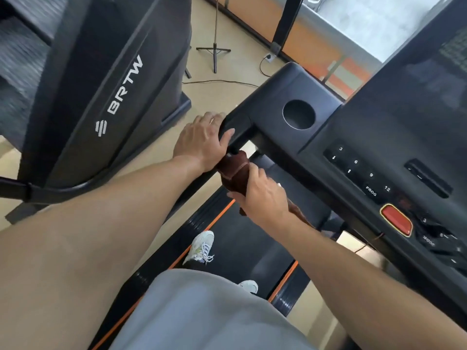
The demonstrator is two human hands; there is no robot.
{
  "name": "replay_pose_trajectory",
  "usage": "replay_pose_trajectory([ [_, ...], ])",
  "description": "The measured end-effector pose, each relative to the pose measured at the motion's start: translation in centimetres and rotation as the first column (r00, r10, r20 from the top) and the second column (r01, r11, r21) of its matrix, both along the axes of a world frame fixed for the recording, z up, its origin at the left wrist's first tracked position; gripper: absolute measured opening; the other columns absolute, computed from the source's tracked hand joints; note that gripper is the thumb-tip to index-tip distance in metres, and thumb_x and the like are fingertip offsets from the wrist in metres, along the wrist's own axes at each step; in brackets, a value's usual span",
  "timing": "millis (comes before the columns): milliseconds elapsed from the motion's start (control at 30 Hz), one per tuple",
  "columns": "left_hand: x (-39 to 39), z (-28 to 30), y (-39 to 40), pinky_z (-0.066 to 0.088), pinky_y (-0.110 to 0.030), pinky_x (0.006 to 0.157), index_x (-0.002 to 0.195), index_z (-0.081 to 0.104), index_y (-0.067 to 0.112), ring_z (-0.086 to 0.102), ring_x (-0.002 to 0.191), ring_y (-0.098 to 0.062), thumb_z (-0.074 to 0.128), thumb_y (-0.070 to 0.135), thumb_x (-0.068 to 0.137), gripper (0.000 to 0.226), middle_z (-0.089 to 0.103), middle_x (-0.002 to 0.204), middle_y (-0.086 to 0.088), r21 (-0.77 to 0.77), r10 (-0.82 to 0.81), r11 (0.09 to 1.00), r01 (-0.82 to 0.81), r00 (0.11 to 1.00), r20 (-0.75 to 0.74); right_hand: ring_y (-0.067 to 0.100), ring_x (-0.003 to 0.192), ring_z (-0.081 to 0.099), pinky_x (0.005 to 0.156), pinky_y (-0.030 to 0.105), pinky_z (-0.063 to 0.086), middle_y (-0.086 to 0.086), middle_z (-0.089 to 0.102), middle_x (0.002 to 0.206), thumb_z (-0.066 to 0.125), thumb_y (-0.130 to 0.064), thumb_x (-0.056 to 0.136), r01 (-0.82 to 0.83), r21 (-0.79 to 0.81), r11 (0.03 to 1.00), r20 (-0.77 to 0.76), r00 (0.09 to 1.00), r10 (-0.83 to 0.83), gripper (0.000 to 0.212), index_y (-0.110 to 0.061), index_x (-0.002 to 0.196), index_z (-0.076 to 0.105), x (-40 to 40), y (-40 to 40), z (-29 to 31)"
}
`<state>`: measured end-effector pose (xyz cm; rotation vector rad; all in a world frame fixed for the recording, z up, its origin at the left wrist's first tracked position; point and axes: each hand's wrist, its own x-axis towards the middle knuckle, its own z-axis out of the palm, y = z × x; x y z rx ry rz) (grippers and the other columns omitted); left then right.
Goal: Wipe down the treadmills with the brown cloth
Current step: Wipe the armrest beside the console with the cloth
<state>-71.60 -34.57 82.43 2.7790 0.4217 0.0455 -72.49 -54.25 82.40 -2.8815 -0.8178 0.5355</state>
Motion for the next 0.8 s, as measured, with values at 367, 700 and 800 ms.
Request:
replay_pose_trajectory([
  [367,0.0,0.6,0.0,0.042,-0.043,0.103,0.147,0.047,0.014,0.052,0.128,-0.028,0.029,0.041,0.109,0.049,0.054,0.145,-0.006,-0.051,0.008,0.999,-0.008,1.000,0.006,0.020,0.110,0.068,0.109,0.040,0.047,0.000,0.073,0.120,0.041,-0.091,0.080,0.467,0.030,0.884,-0.763,0.582,-0.282,0.085,-0.025,0.123,0.072,6.5,2.5,-0.1],
  [700,-0.1,0.7,0.1,0.039,-0.044,0.108,0.154,0.037,0.015,0.048,0.136,-0.029,0.030,0.042,0.110,0.053,0.051,0.149,-0.010,-0.100,0.003,0.995,-0.003,1.000,-0.002,0.025,0.097,0.069,0.078,0.042,0.055,-0.004,0.069,0.118,0.056,-0.080,0.083,-0.016,-0.105,0.994,-0.042,0.999,0.012,0.072,-0.032,0.134,0.040,0.7,-3.6,-0.3],
  [800,-0.1,0.8,0.1,0.042,-0.043,0.105,0.154,0.037,0.017,0.051,0.131,-0.029,0.031,0.041,0.110,0.051,0.054,0.145,-0.009,-0.098,0.005,0.995,-0.003,1.000,0.017,0.025,0.100,0.068,0.088,0.041,0.054,-0.006,0.071,0.112,0.044,-0.093,0.076,0.019,-0.136,0.991,-0.208,0.977,-0.047,0.073,-0.039,0.122,0.053,2.7,-3.8,0.0],
])
